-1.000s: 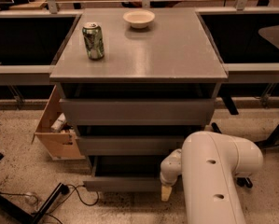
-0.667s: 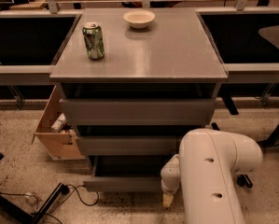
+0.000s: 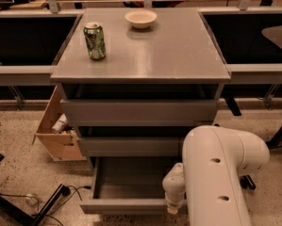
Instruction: Open bottom drawer
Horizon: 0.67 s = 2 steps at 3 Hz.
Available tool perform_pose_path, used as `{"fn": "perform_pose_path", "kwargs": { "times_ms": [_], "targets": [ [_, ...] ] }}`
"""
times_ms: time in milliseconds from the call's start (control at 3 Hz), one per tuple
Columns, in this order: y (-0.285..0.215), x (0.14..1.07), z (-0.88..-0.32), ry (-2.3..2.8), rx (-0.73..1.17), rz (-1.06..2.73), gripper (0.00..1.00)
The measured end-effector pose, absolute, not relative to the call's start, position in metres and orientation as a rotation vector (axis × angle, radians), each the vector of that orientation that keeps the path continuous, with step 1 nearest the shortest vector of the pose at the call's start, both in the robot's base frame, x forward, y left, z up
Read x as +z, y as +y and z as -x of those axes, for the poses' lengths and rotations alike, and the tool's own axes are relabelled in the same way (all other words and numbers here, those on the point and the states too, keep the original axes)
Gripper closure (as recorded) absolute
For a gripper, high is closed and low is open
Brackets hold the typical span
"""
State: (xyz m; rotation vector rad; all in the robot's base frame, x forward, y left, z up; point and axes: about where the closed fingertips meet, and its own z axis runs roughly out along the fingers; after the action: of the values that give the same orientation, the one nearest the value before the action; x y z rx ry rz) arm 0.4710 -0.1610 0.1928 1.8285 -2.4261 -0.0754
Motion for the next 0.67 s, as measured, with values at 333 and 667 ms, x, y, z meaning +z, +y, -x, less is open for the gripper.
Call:
{"fn": "perform_pose_path", "kwargs": {
  "times_ms": [333,667],
  "targets": [
    [-0.163,0.196,-0.457,-2.425,-0.082,-1.788,0.97],
    [-0.174,0.201,-0.437,-2.440,-0.057,-1.722,1.00]
  ]
}}
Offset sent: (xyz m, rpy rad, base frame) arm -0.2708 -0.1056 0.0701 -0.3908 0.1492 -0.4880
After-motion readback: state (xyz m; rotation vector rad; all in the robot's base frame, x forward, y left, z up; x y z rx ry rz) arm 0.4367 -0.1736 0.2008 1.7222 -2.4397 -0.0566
